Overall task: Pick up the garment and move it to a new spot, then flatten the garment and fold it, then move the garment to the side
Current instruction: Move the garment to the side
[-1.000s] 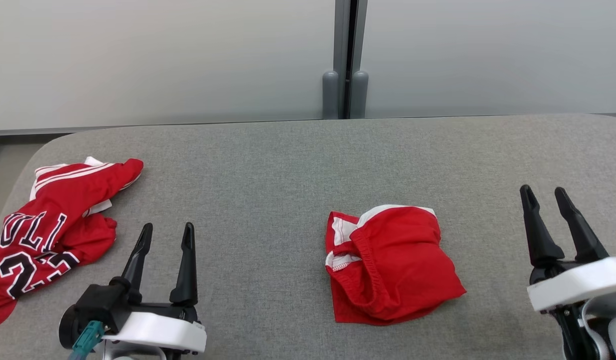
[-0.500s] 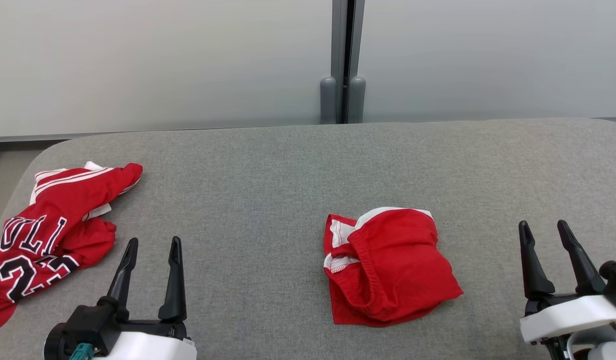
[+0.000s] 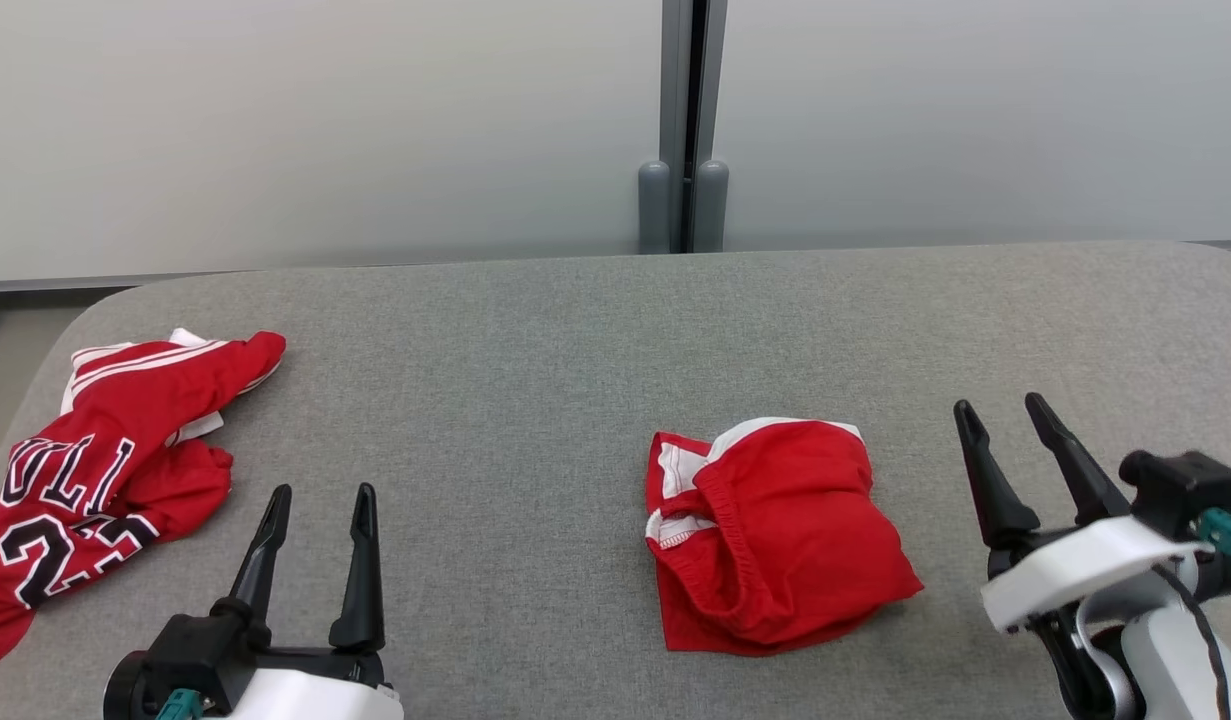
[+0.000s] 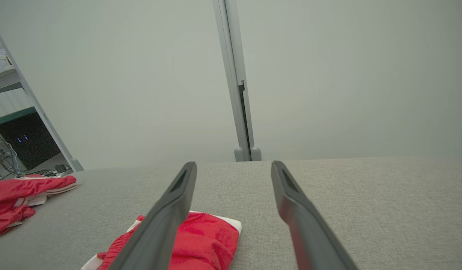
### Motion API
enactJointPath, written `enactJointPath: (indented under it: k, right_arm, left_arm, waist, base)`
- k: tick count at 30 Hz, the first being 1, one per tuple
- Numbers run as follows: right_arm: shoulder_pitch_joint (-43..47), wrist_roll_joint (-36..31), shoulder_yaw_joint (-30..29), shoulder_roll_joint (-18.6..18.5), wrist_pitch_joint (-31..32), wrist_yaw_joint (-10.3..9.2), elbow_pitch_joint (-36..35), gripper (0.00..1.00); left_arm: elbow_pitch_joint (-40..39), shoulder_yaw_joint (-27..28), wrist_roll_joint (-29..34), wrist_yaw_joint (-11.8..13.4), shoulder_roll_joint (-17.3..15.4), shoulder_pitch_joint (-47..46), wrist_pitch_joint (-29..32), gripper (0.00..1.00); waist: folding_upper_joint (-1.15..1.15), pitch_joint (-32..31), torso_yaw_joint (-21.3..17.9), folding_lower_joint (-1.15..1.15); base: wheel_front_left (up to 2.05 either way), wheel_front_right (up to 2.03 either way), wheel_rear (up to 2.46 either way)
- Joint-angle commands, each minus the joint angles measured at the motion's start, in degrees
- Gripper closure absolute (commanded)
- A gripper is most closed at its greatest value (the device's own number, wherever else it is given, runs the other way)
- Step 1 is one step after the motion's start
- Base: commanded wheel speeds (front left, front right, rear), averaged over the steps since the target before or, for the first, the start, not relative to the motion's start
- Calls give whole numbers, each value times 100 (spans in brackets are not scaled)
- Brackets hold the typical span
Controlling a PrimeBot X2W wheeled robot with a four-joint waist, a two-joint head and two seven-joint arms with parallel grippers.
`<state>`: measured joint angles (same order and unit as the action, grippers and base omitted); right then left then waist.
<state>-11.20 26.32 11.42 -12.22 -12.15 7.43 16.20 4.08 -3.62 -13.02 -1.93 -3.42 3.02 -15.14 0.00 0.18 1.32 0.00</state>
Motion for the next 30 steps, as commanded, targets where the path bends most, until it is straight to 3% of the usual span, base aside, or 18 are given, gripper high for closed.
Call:
enactJointPath:
  k: [1,14,22,27,28,29,30]
  right_arm:
    - [-255,119,75,-61,250,12,156,0]
    - [-1308,617,271,67,3171,12,1738,0]
    - [-1310,947,259,295,4342,12,2276,0]
    - [-1349,885,202,359,4294,12,2276,0]
    - [-1354,892,203,373,4233,12,2233,25]
    - [-1366,891,222,360,4163,12,2184,66]
    - [-1385,886,235,329,4067,12,2129,100]
  left_arm:
    - [34,5,24,-26,-14,-53,0,0]
    - [291,-214,-53,-103,17,-291,0,0]
    - [367,-258,-81,-95,27,-406,0,0]
    - [376,-259,-86,-89,33,-467,0,0]
    - [378,-261,-79,-96,32,-474,0,0]
    - [377,-265,-68,-104,32,-488,0,0]
    - [377,-272,-54,-116,33,-504,0,0]
  waist:
    - [0,5,17,0]
    - [0,148,480,0]
    - [0,276,630,0]
    - [0,333,633,0]
    - [0,345,622,0]
    - [0,355,603,0]
    - [0,360,579,0]
  base:
    - [0,0,0]
    - [0,0,0]
    - [0,0,0]
    - [0,0,0]
    - [0,0,0]
    - [0,0,0]
    - [0,0,0]
